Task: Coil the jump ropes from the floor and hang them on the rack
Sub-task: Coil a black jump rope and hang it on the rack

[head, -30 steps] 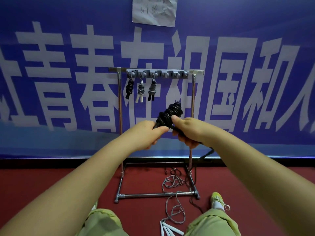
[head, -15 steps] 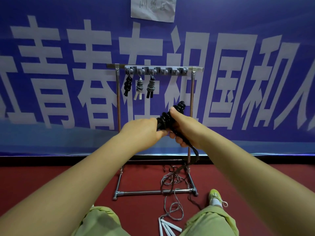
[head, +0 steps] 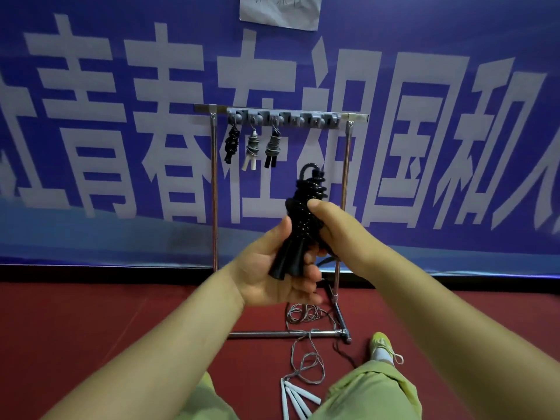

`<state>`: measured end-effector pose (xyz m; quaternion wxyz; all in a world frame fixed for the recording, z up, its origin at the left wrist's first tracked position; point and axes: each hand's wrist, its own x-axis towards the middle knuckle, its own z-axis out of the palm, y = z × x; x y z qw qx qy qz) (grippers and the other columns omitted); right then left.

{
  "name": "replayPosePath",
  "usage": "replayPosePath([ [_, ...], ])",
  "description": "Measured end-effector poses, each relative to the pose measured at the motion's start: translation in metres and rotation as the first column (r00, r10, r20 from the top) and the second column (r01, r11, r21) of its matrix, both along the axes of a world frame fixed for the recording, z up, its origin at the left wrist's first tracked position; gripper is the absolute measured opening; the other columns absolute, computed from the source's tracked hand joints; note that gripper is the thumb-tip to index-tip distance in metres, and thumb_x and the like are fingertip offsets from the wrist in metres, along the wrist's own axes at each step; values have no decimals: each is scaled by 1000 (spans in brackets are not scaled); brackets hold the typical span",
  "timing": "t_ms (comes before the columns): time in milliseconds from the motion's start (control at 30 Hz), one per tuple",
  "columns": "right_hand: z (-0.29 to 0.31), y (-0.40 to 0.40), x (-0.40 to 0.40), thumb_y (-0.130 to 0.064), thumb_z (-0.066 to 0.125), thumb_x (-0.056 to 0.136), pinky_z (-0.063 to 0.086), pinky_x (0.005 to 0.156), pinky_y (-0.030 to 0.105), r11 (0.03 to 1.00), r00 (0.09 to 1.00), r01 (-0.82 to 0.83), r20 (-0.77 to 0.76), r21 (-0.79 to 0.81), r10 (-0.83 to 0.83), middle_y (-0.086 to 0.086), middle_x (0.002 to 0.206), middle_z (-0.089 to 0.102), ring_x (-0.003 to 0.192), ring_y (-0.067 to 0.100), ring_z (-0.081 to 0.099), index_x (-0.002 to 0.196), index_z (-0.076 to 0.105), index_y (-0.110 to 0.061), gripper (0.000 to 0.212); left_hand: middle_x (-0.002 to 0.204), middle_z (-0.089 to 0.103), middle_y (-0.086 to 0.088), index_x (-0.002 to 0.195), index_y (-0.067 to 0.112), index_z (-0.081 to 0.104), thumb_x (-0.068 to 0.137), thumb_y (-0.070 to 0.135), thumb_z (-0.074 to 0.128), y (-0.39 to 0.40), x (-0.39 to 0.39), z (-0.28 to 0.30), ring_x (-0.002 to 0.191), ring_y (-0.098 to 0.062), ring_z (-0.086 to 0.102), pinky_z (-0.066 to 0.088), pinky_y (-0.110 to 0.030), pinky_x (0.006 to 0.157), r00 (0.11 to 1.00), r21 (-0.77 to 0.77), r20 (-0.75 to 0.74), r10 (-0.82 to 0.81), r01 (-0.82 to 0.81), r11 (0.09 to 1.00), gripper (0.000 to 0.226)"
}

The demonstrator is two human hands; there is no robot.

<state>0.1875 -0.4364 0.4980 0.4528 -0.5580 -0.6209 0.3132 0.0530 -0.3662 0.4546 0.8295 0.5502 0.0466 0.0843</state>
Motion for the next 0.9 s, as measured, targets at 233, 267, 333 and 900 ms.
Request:
replayPosePath([
  [233, 7, -11, -1, -51, 10, 98, 29, 57, 34, 955, 771, 233, 563, 185, -298, 2, 61, 37, 55, 17, 33, 68, 36, -12, 56, 47, 47, 10, 70, 16, 57, 59, 64, 72, -14, 1, 2, 33, -1, 36, 41, -18, 41, 991, -54, -65, 117, -121, 991, 51],
  [267, 7, -13, -1, -50, 9, 98, 28, 57, 34, 956, 763, 238, 575, 175, -295, 3, 61, 37, 55, 17, 33, 69, 36, -11, 56, 47, 45, 9, 72, 16, 52, 62, 66, 62, -17, -4, 8, 32, -1, 32, 37, -18, 41, 971, 64, -119, 209, -203, 977, 52],
  [333, 8, -16, -1, -52, 7, 98, 33, 60, 35, 961, 767, 240, 580, 135, -273, 3, 63, 41, 57, 19, 38, 69, 40, -12, 59, 48, 44, 7, 74, 15, 48, 66, 64, 52, -19, -10, 18, 34, -4, 28, 30, -20, 44, 905, 337, -170, 390, -319, 886, 50],
  [900, -5, 2, 16, -43, 45, 97, 55, 68, 36, 904, 758, 423, 521, 65, -392, 6, 82, 72, 72, 23, 69, 91, 66, -7, 42, 73, 58, 4, 91, 19, 50, 84, 69, 45, -10, 5, 13, 68, -15, 56, 40, -29, 58, 417, 1000, -11, 909, -2, 13, 51],
])
